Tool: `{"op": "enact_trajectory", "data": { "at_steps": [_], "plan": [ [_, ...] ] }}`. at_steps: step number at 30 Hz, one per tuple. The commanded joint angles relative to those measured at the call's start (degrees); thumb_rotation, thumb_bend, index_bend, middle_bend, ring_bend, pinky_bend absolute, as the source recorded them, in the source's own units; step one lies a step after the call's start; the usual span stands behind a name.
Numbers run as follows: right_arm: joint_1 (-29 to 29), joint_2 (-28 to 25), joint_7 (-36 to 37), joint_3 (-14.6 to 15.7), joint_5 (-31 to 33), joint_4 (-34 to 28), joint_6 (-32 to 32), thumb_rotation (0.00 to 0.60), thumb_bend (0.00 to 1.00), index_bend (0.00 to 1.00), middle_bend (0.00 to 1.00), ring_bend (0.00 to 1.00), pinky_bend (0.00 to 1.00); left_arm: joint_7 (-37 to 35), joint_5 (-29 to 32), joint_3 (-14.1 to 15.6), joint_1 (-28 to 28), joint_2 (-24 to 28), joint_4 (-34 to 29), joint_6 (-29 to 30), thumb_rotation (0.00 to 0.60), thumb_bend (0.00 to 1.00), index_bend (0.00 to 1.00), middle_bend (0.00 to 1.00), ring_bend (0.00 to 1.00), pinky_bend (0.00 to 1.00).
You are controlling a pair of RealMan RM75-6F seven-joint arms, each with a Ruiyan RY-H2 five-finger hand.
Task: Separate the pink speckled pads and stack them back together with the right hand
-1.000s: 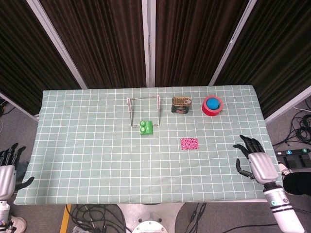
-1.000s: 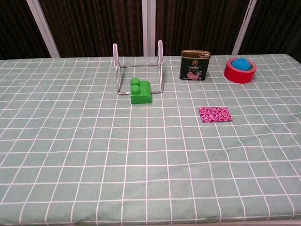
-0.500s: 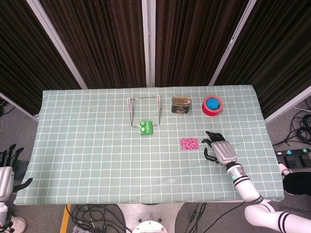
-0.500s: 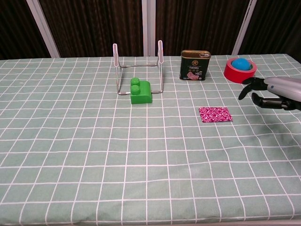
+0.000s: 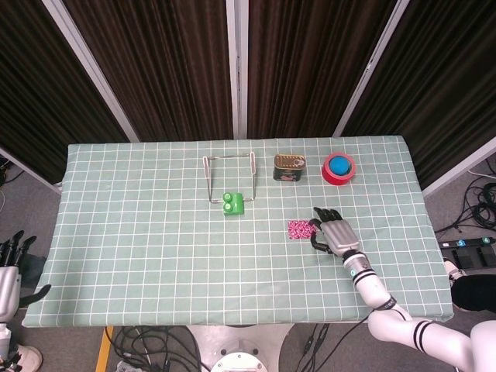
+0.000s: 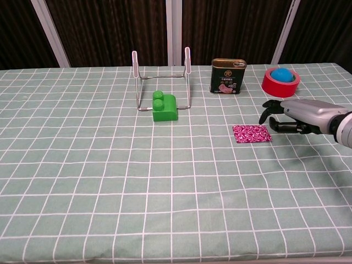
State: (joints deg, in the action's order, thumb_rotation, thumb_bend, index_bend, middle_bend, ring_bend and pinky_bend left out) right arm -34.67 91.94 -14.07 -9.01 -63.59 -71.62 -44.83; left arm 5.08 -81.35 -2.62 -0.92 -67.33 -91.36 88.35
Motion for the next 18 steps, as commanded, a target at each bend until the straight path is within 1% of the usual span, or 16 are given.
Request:
{"op": "enact_trajectory", "data": {
  "at_steps": [1,12,18],
  "plan": [
    [-0.99,1.08,-0.01,0.03,0.28,1.47,0.75,0.067,0.62,0.25,0.0,0.0,0.0,0.11,0.04,-0.04,0.04,0.05,-0.12,-0.06,0.6,0.03,0.18,0.15,0.12,0.13],
    [-3.82,4.32,-0.76,0.46,2.03,6.49,3.84,0.068,0.62,0.26,0.0,0.0,0.0,0.52,0.32,0.03,-0.08,0.17,-0.48,-0.25,0.6,0.03,0.18,0.15,0.12,0.13],
    [-3.25,3.4,-0.1,1.84,0.99,5.05,3.36,0.065,0.62,0.26,0.0,0.0,0.0,0.5,0.33,0.01,-0.21,0.25,-0.63,-0.08,0.6,0.03,0.18,0.15,0.12,0.13]
  ]
}}
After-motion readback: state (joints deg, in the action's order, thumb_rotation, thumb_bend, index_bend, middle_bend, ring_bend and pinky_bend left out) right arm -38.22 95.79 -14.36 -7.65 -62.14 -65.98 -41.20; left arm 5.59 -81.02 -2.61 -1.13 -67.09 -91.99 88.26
